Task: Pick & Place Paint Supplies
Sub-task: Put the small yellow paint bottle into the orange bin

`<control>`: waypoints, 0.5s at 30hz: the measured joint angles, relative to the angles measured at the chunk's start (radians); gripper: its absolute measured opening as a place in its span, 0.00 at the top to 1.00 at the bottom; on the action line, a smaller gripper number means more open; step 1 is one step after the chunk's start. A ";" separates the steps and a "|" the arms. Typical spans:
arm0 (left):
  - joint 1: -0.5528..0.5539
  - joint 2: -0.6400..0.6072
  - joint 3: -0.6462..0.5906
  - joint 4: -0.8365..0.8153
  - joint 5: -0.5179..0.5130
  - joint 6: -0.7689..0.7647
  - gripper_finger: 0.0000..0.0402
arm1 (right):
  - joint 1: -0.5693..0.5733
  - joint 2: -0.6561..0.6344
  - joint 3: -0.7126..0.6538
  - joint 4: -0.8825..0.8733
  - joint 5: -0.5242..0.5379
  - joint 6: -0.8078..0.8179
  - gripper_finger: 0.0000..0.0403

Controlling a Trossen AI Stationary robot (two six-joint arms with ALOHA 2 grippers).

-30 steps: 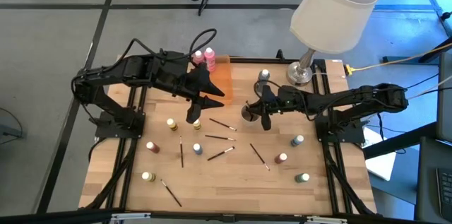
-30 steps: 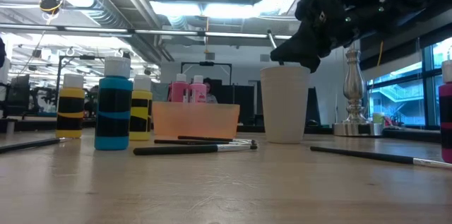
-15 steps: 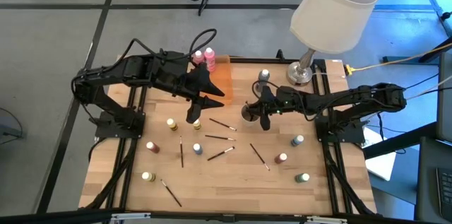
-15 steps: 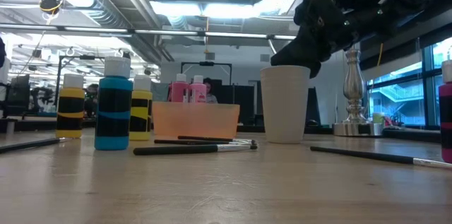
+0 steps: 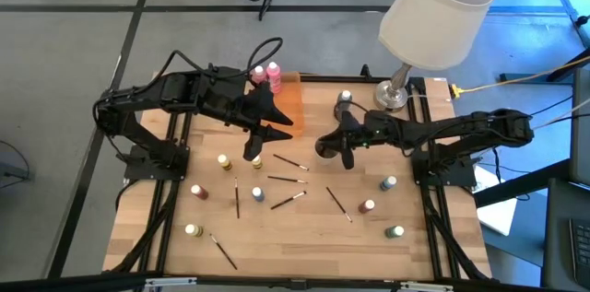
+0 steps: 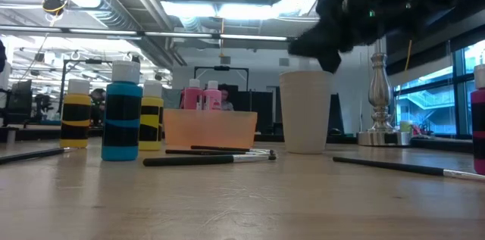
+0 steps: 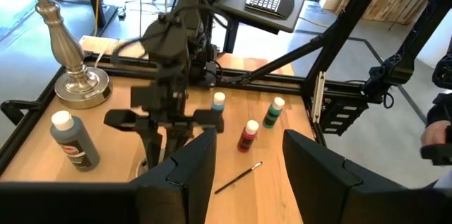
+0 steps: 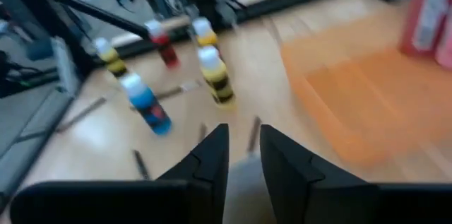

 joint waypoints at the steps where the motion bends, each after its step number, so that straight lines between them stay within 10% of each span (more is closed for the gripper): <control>1: 0.000 0.000 0.000 0.003 0.000 -0.008 0.60 | 0.000 -0.007 0.017 0.002 -0.007 -0.003 0.79; 15: -0.068 0.000 0.000 0.021 0.049 -0.147 0.60 | 0.034 -0.222 0.225 -0.201 -0.115 -0.057 0.78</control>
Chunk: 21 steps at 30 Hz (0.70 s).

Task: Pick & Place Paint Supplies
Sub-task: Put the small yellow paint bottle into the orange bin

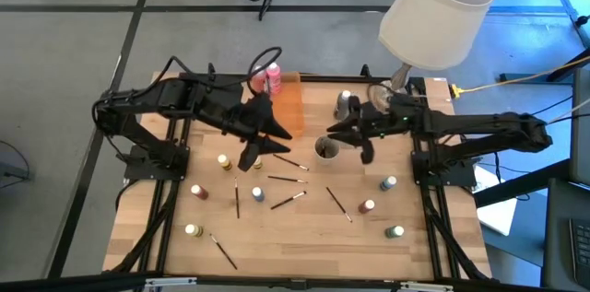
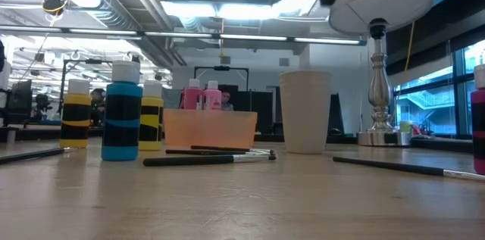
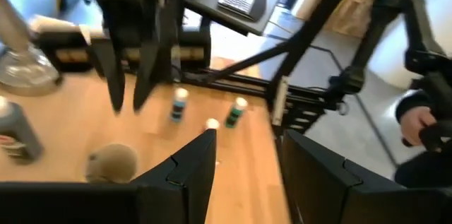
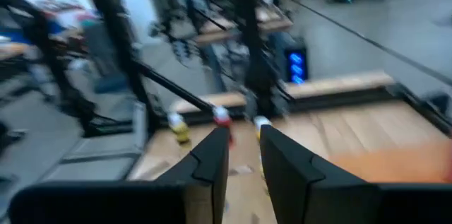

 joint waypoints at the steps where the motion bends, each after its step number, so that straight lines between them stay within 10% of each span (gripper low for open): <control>1: -0.009 0.000 0.000 -0.003 0.007 -0.019 0.60 | 0.008 -0.012 0.012 -0.005 -0.017 0.000 0.78; 8: -0.064 0.000 0.000 -0.132 0.112 -0.242 0.60 | 0.095 -0.067 0.058 -0.004 -0.138 0.065 0.78; 21: -0.228 0.005 0.001 -0.506 -0.081 -0.456 0.60 | 0.355 -0.065 0.059 0.005 -0.178 0.140 0.78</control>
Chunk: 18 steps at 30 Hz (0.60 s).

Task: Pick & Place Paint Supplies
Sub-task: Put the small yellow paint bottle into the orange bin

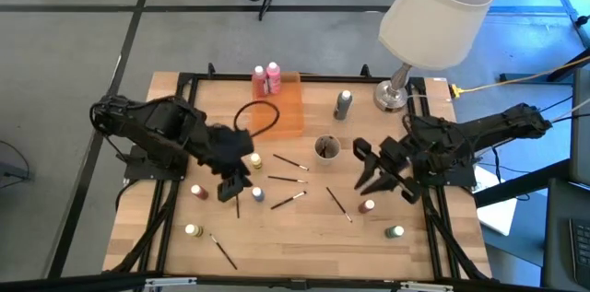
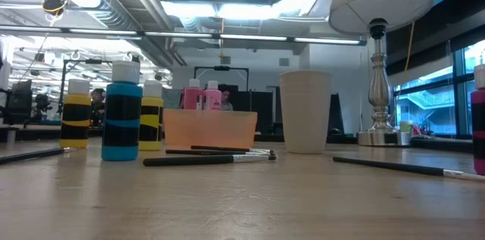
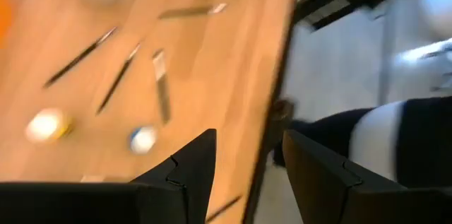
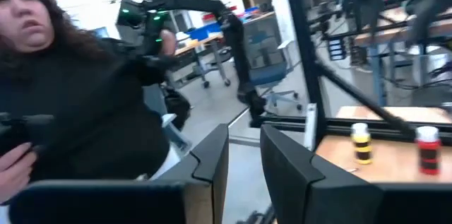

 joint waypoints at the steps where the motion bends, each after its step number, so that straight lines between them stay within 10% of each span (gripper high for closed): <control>1: -0.009 0.000 0.000 -0.055 -0.020 -0.028 0.60 | 0.017 0.000 0.000 -0.002 0.013 0.007 0.78; 18: 0.096 0.008 -0.097 -0.257 -0.076 -0.104 0.60 | 0.061 0.000 0.000 0.032 0.050 -0.009 0.78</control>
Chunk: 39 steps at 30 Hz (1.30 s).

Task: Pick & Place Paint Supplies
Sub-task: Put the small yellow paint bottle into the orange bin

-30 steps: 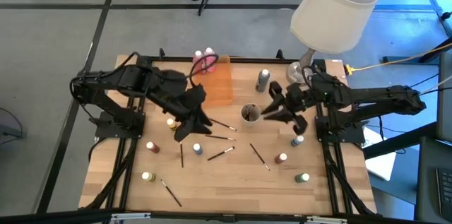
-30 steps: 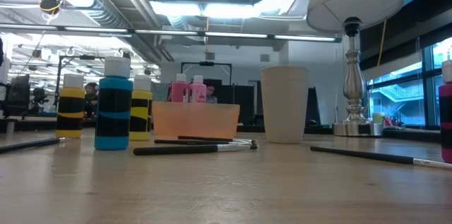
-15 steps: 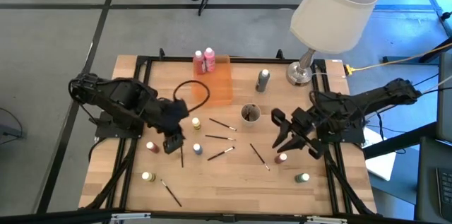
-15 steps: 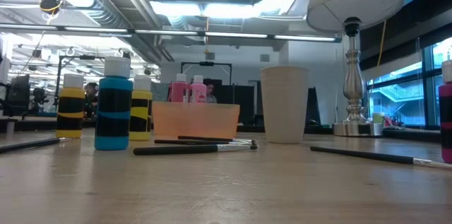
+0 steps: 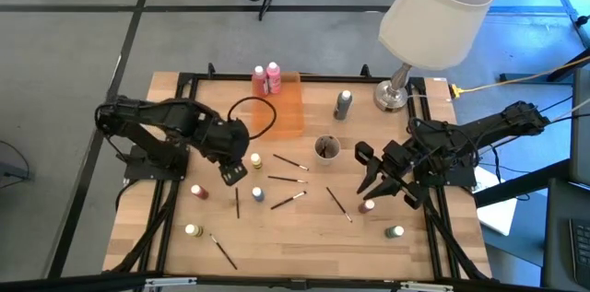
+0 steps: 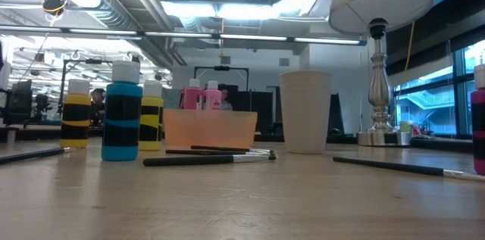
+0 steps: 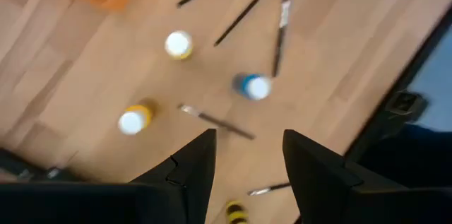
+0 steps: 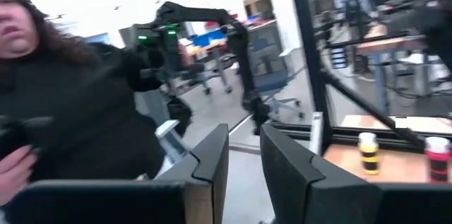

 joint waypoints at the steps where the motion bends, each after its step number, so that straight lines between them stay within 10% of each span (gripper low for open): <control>1: 0.014 0.001 -0.017 0.003 0.012 0.010 0.60 | 0.000 0.000 0.000 -0.001 -0.012 0.000 0.78; 20: 0.150 0.002 -0.372 0.003 0.080 -0.097 0.60 | 0.000 0.000 0.000 -0.103 -0.201 0.100 0.78; 39: 0.209 0.002 -0.409 0.003 0.086 -0.010 0.54 | -0.124 -0.006 -0.001 -0.078 -0.239 0.093 0.78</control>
